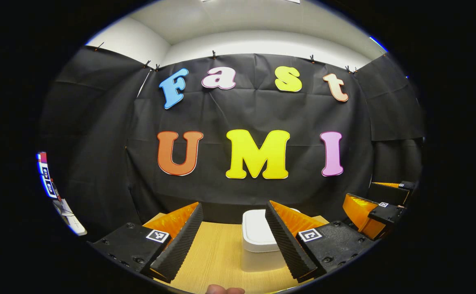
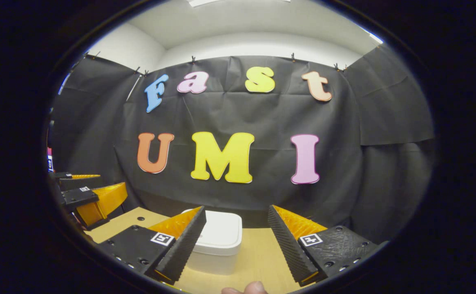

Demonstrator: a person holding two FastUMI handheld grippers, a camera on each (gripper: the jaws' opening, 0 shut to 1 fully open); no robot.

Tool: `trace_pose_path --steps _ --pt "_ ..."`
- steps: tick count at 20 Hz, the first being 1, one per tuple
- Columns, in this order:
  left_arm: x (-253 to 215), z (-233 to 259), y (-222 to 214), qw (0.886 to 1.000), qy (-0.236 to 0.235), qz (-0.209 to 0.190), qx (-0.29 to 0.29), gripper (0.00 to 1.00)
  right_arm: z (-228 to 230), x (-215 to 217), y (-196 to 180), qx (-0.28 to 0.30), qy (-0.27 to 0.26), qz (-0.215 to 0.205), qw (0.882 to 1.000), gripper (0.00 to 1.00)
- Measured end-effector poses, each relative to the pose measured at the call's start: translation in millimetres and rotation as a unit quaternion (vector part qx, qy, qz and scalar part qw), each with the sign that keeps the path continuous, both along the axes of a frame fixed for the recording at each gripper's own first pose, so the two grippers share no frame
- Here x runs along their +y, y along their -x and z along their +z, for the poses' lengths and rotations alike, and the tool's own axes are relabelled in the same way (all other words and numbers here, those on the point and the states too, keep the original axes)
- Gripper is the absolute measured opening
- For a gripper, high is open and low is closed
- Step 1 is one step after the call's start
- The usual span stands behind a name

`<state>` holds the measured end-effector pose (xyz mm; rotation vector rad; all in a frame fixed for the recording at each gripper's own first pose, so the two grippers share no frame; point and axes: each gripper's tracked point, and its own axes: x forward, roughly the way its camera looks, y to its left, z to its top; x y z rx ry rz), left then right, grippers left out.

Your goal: Press the lid of the desktop garbage bin to open it, pick up the crumpled paper on the desktop and throw it into the bin, then pick up the pop can on the desktop and drop it into the bin, and finally close the garbage bin lid.

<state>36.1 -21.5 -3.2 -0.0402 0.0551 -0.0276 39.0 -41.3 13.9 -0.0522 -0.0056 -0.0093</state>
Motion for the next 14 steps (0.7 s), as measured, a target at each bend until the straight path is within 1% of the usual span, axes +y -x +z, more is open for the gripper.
trace_pose_path --steps 1,2,3,9,10,11,14 --pt "-1.7 1.1 -0.2 1.0 0.0 -0.001 -0.001 0.98 0.2 -0.2 -1.0 0.001 0.001 -0.001 1.0 0.95" --pt "-3.0 1.1 -0.8 1.0 0.0 -0.002 -0.001 0.98 -0.1 0.3 -1.5 0.001 0.0 -0.001 1.0 0.95" --pt "-2.5 0.9 -0.5 1.0 0.001 -0.004 -0.002 0.98 0.6 0.0 -2.2 0.001 -0.001 -0.001 1.0 0.98" --pt "-3.0 -0.2 -2.7 1.0 0.005 -0.004 0.001 0.99 1.3 0.5 -4.6 0.002 -0.005 -0.001 1.0 0.98" --pt "-2.7 0.2 -2.6 1.0 0.004 -0.004 -0.001 0.98 1.3 0.8 -5.1 0.002 -0.005 -0.001 1.0 0.95" --pt "-2.8 1.9 -2.8 1.0 0.003 -0.004 -0.002 0.98 1.3 0.3 -4.8 0.002 -0.005 -0.001 1.0 0.98" --pt "-4.7 1.9 -2.9 1.0 0.004 -0.004 -0.005 0.98 0.2 -1.4 -3.9 0.003 -0.005 -0.002 1.0 0.98"
